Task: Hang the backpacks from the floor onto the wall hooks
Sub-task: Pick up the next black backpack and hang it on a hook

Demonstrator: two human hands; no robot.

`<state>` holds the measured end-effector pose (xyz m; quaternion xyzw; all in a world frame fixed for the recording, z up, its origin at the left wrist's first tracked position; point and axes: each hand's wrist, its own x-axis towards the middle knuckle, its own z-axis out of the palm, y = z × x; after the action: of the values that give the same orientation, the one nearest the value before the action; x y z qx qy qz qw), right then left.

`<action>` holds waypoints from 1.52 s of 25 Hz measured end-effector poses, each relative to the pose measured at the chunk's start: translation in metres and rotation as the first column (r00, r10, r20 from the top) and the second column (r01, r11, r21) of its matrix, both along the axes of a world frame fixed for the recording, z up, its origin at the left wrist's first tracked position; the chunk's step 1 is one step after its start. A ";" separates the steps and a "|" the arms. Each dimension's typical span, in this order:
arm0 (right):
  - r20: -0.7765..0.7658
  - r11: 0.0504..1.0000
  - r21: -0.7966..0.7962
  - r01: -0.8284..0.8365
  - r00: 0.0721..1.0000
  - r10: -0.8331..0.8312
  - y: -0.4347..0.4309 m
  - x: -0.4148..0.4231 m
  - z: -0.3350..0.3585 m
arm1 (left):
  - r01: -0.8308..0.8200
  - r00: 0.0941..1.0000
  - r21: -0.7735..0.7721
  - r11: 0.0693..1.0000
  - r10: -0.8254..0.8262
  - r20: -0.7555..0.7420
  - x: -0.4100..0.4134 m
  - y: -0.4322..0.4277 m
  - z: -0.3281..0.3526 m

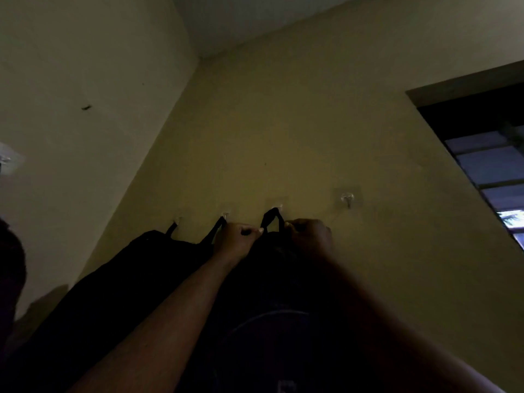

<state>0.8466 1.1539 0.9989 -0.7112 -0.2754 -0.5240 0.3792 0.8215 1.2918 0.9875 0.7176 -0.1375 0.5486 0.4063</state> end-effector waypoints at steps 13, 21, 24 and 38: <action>-0.276 0.872 0.343 -0.348 0.850 0.448 -0.037 -0.145 -0.111 | 0.332 0.916 -0.254 0.908 -0.375 -0.141 -0.142 -0.051 -0.109; -0.478 0.833 0.471 -0.290 0.710 0.517 -0.076 -0.285 -0.237 | 0.462 0.756 -0.375 0.803 -0.578 -0.307 -0.264 -0.087 -0.245; -0.494 0.811 0.551 -0.197 0.706 0.508 -0.096 -0.346 -0.291 | 0.480 0.687 -0.436 0.761 -0.635 -0.353 -0.315 -0.105 -0.299; -0.640 0.651 0.679 0.339 0.708 0.299 -0.303 -0.672 -0.471 | 0.595 0.189 -0.654 0.466 -0.873 -0.450 -0.580 -0.331 -0.460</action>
<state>0.1745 0.8507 0.5282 -0.6313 0.1455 -0.2798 0.7085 0.2411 0.9605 0.5274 0.6282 -0.1943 -0.0556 0.7513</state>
